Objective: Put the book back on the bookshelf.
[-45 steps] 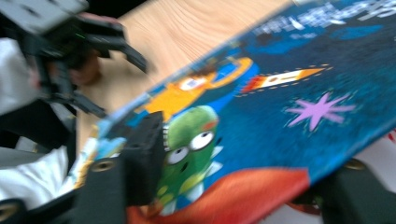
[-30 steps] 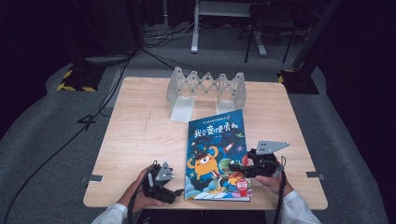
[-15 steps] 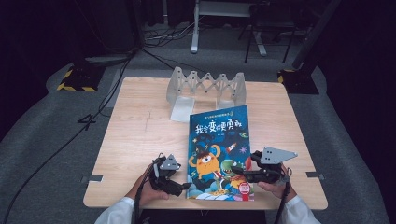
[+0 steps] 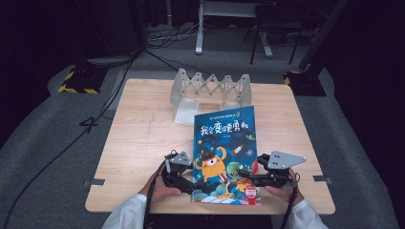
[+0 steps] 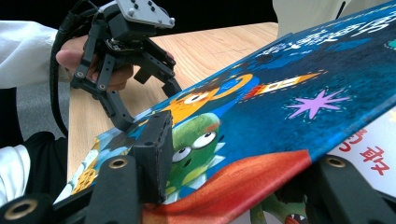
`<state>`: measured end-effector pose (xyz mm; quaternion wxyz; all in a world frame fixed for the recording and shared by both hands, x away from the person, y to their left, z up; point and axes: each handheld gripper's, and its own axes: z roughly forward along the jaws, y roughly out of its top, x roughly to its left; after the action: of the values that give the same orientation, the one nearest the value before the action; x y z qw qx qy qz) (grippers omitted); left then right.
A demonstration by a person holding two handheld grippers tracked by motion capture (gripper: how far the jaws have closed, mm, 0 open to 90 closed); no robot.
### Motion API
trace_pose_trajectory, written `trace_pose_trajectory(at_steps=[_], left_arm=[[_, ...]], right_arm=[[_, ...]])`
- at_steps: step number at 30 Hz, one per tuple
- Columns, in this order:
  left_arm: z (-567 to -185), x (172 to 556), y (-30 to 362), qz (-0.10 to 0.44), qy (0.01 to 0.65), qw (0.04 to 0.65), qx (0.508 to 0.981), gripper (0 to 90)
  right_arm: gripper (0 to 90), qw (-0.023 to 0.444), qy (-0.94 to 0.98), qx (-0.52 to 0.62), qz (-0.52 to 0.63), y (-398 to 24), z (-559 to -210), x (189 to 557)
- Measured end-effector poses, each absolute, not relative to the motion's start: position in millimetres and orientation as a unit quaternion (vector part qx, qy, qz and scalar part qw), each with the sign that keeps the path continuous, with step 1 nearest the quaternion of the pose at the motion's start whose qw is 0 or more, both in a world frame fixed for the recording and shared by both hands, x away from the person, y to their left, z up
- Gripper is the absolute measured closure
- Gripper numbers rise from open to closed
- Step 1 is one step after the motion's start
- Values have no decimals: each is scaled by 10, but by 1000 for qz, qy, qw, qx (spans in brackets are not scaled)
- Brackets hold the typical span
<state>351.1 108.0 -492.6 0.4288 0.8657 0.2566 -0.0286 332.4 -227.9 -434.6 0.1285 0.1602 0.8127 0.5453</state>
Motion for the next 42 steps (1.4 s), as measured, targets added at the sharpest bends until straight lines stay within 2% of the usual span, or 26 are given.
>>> trace_pose_trajectory(at_steps=[5,10,12,14,18,22,26,32,38,42], left_arm=[[-4937,3572,1035,-47,254,438,861,49],[-4948,3621,1030,-64,254,446,856,46],[-4933,3627,1080,-69,260,457,848,94],[-4919,3631,1151,-74,268,472,837,207],[-4849,3581,1232,-46,270,483,832,336],[-4692,3509,1311,-9,263,513,817,377],[-4584,3461,1320,16,245,525,815,394],[-4473,3438,1345,44,234,539,808,426],[-4454,3502,1258,51,230,528,816,340],[-4496,3625,1186,34,244,527,813,337]], right_arm=[[485,134,812,153,547,-2273,-4335,3308],[485,135,811,150,549,-2278,-4342,3307],[485,137,810,150,549,-2287,-4345,3303],[495,139,810,143,551,-2299,-4340,3288],[530,142,811,126,553,-2299,-4321,3227],[578,137,813,122,552,-2337,-4325,3200],[640,132,819,111,547,-2366,-4331,3167],[672,130,821,101,546,-2387,-4325,3131],[675,125,819,97,552,-2395,-4332,3125],[675,121,817,92,557,-2397,-4328,3114]])
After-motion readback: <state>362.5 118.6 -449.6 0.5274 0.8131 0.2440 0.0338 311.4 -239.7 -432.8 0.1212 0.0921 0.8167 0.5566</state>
